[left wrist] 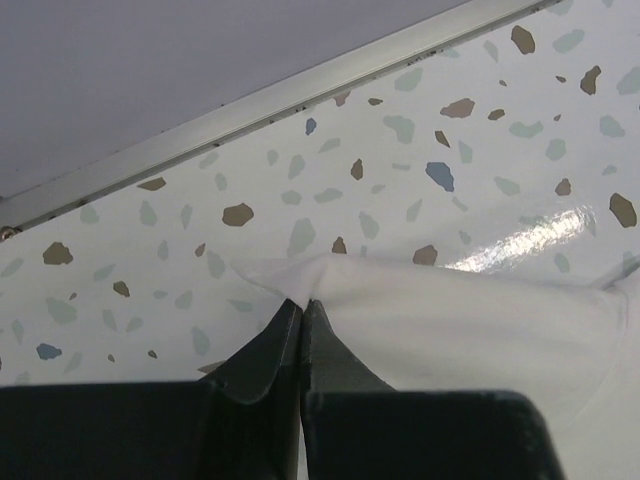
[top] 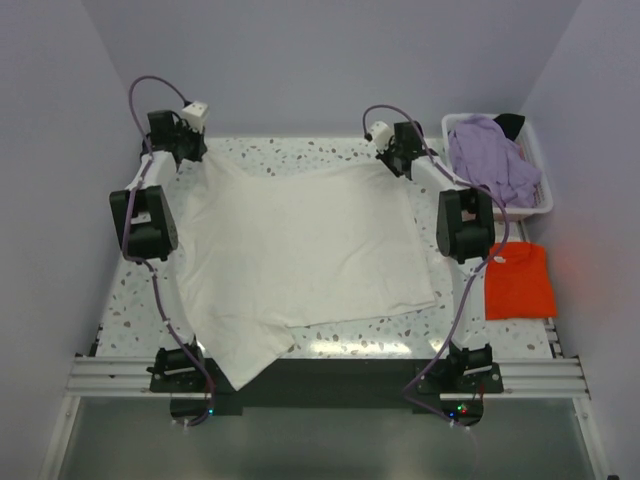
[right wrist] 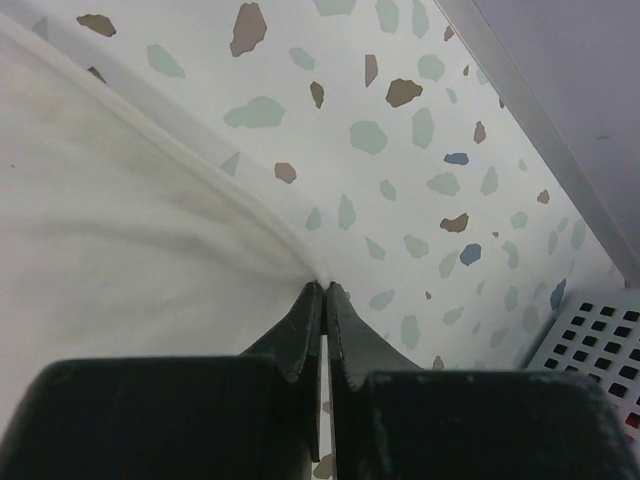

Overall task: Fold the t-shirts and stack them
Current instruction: Flatten the tshirt out, then fold the tshirt

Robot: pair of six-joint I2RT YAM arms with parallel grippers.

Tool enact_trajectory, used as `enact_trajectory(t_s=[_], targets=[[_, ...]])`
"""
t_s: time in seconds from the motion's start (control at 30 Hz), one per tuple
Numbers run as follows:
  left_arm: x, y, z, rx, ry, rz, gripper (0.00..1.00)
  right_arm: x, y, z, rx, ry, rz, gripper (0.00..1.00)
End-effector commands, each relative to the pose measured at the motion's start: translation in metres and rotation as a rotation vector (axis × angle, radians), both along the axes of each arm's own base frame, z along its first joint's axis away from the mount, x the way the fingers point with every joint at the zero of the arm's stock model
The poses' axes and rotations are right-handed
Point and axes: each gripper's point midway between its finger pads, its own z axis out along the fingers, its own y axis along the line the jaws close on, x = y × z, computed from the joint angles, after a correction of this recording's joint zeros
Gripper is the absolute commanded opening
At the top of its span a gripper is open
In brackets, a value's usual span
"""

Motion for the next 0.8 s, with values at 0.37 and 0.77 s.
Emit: enact_trajectory(t_s=[0.37,0.77], targets=[[-0.092,-0.015,0.091,0.127,-0.106,-0.103,0.0,-0.018,-0.003,0.054,0.049,0.007,0.117,0.0],[-0.213,-0.026,0.064,0.219,0.061,-0.16,0.0,-0.078,-0.034,0.054,0.018,0.137,0.226,0.0]])
